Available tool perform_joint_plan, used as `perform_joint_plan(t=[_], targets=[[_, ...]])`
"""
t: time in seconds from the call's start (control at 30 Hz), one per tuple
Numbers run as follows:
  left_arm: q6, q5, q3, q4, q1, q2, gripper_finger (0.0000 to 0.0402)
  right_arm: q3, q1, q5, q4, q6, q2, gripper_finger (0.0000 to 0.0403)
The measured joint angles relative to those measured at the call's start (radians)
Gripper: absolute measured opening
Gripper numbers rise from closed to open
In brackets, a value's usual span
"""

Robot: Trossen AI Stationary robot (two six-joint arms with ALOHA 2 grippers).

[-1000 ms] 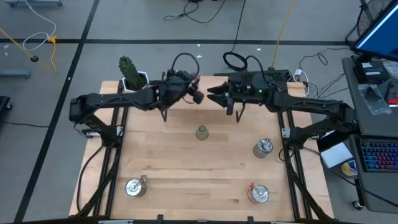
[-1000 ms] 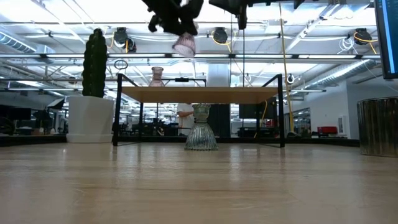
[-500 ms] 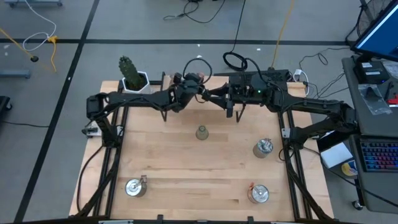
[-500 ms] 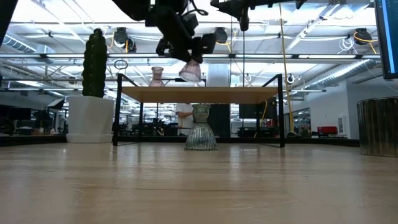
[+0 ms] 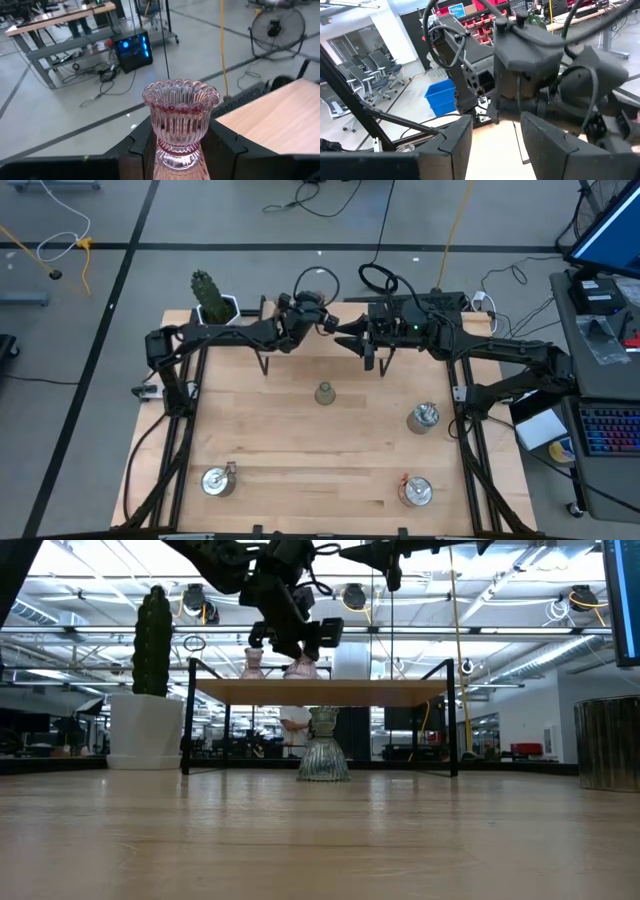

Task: Pick & Place candle stick holders
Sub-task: Put the pink candle holder on the shelf

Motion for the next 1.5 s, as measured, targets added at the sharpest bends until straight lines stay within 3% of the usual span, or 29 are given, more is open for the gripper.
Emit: perform_joint_plan(t=[0.6, 0.83, 0.97, 1.5], targets=[[-0.008, -0.007, 0.000, -0.006, 0.005, 0.026, 0.0125, 0.000, -0.009, 0.000, -0.012, -0.004, 0.000, 0.0160], [-0.008, -0.034, 0.000, -0.015, 0.003, 0.026, 0.0215, 0.000, -0.020, 0.001, -0.012, -0.004, 0.000, 0.0160], [-0.005, -0.037, 0.000, -0.009, 0.001, 0.026, 0.0233, 0.000, -0.020, 0.000, -0.012, -0.004, 0.000, 0.0160], [0.138, -0.180, 0.000, 0.027, -0.060, 0.014, 0.0182, 0.000, -0.020, 0.002, -0.011, -0.004, 0.000, 0.0160]])
